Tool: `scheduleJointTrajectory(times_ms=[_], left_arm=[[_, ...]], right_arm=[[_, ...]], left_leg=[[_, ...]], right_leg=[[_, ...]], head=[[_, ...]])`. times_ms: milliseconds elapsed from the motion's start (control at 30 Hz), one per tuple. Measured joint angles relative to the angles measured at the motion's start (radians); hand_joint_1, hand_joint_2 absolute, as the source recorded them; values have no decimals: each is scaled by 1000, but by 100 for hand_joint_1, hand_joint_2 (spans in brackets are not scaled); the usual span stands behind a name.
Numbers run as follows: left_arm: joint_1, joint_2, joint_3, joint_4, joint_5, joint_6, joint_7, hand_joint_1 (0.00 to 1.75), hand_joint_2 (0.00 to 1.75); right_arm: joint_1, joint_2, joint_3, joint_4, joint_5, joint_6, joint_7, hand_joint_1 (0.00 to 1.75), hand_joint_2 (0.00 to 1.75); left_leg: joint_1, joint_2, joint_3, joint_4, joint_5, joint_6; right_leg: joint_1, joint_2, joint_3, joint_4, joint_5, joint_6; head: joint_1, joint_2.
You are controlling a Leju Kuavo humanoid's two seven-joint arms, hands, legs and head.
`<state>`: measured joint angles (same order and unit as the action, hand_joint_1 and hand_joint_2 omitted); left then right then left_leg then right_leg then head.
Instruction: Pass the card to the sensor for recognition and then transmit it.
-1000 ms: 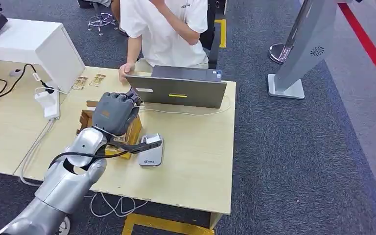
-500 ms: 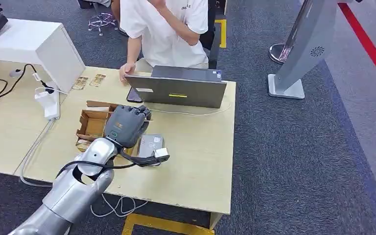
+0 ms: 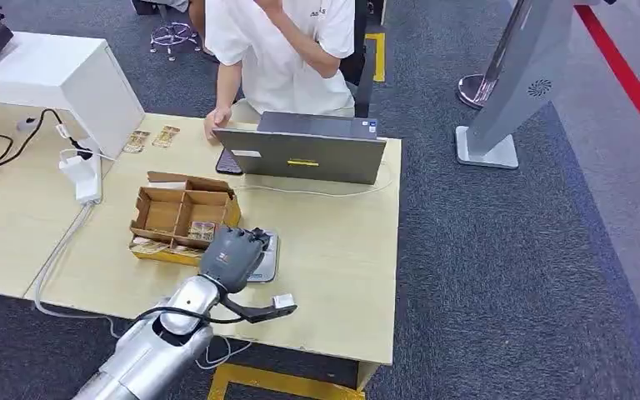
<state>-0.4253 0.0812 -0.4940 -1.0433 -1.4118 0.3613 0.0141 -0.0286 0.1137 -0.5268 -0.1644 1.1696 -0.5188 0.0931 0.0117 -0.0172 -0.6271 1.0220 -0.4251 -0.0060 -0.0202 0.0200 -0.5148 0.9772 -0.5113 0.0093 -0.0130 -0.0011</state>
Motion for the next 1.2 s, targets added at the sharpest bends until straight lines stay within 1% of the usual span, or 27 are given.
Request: scheduleJointTrajectory(times_ms=[133, 200, 300, 433, 633, 800, 900, 1067, 1200], left_arm=[[11, -21, 0, 69, -7, 9, 13, 175, 175], [21, -31, 0, 97, -10, 34, 19, 175, 175], [21, -40, 0, 127, -10, 43, 20, 175, 175], [22, -49, 0, 161, -7, 47, 21, 175, 175], [22, -62, 0, 211, -6, 70, 22, 175, 175], [13, -62, 0, 229, -2, 92, 27, 175, 175], [-8, -46, 3, 218, 14, 94, 24, 175, 175], [-76, 18, 40, 109, 80, 46, 8, 175, 175], [-172, 71, 85, 36, 85, 29, 9, 175, 175]], right_arm=[[-1, 0, 0, 0, 8, 0, 0, 0, 175], [0, 0, 0, 0, 11, 0, 0, 0, 175], [-1, 0, 0, 0, 11, 0, 0, 0, 175], [-1, 0, 0, 0, 14, 0, 0, 0, 175], [0, 0, -1, 0, 16, 0, 1, 0, 175], [0, 0, -2, 0, 18, 0, 1, 0, 175], [0, 0, -3, 0, 24, 0, 1, 0, 175], [2, 0, -10, 0, 35, 0, -4, 0, 175], [2, 0, -14, 0, 54, 0, -13, 0, 175]], left_leg=[[0, 0, 0, 0, 0, 0], [0, 0, 0, 0, 0, 0], [0, -1, 0, 0, 0, 0], [0, -1, 0, 0, 0, 0], [0, -1, 2, 0, 0, 0], [0, -1, 2, 0, 0, 0], [0, -1, 2, 0, 1, 0], [1, -1, 2, 0, 2, 0], [1, -2, 1, 0, 2, 0]], right_leg=[[0, 0, 0, 0, 0, 0], [0, 0, 0, 0, 0, 0], [0, -1, 1, 0, 0, 0], [0, -1, 1, 0, 0, 0], [0, -1, 3, 0, 0, 0], [0, -1, 3, 0, 0, 0], [0, -2, 3, 0, 0, 0], [1, -1, 2, 1, 1, 0], [1, -2, 2, 1, 1, 0]], head=[[0, 0], [0, 0], [0, 0], [0, 0], [0, 0], [0, 0], [0, 0], [0, 0], [0, 0]])
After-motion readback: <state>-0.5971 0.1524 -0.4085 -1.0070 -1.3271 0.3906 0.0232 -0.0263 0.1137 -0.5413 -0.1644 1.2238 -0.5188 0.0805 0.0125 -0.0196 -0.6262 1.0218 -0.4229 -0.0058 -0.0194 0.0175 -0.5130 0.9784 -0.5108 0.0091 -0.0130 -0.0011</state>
